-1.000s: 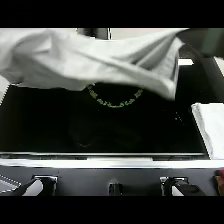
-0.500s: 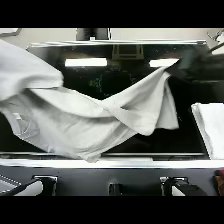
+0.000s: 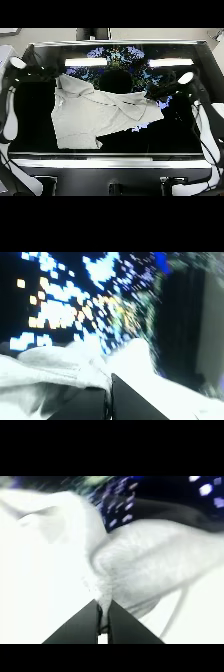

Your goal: Fold the clothes and pants, and hang the long-sleeved shirts on hangers.

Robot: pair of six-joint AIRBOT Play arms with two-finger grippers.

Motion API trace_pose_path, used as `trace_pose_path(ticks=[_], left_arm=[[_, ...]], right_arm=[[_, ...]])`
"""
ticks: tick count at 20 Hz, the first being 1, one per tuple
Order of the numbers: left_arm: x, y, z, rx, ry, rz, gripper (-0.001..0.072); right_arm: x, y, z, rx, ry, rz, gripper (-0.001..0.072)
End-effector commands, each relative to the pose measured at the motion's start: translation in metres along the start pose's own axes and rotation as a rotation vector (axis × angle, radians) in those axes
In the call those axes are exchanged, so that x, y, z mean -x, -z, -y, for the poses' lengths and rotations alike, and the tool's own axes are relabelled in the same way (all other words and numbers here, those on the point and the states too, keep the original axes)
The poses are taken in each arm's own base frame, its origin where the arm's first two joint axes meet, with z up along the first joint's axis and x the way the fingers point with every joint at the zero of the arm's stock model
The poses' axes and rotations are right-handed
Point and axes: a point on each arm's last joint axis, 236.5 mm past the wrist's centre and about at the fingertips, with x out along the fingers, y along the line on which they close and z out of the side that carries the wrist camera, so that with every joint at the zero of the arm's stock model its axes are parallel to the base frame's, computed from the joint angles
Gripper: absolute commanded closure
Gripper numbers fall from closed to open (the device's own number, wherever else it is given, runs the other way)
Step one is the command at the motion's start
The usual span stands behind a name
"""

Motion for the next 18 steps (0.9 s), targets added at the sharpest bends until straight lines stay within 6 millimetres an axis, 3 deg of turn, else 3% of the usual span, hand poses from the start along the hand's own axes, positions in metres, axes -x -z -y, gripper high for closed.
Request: trace_pose_path(ticks=[1,3,4,5,6,9,13,16,18], left_arm=[[-0.057,0.010,-0.028,0.064,0.002,-0.002,0.0685],[-0.056,0.012,-0.032,0.071,0.000,-0.017,0.0537],[-0.049,0.010,-0.031,0.080,0.009,-0.019,0.0397],[-0.038,0.004,-0.031,0.104,0.021,-0.010,0.0190],[-0.022,-0.005,-0.033,0.138,0.029,0.005,0.0093],[0.044,-0.018,-0.041,0.192,0.025,0.004,0.0094],[0.126,0.009,-0.045,0.180,-0.028,-0.117,0.0094],[0.170,0.021,-0.041,0.129,-0.118,-0.139,0.0094],[0.188,0.021,-0.028,0.126,-0.123,-0.117,0.0094]], right_arm=[[-0.046,-0.030,0.024,-0.109,-0.022,0.090,0.0654],[-0.045,-0.041,0.024,-0.116,-0.027,0.134,0.0494],[-0.038,-0.046,0.024,-0.121,-0.035,0.143,0.0404],[-0.027,-0.049,0.026,-0.125,-0.040,0.140,0.0310],[-0.011,-0.053,0.031,-0.118,-0.043,0.130,0.0240],[0.038,-0.053,0.070,-0.077,-0.043,0.062,0.0225],[0.077,-0.013,0.155,-0.023,0.019,-0.099,0.0220],[0.081,0.006,0.194,-0.067,0.006,-0.115,0.0221],[0.068,0.029,0.202,-0.110,-0.036,-0.151,0.0221]])
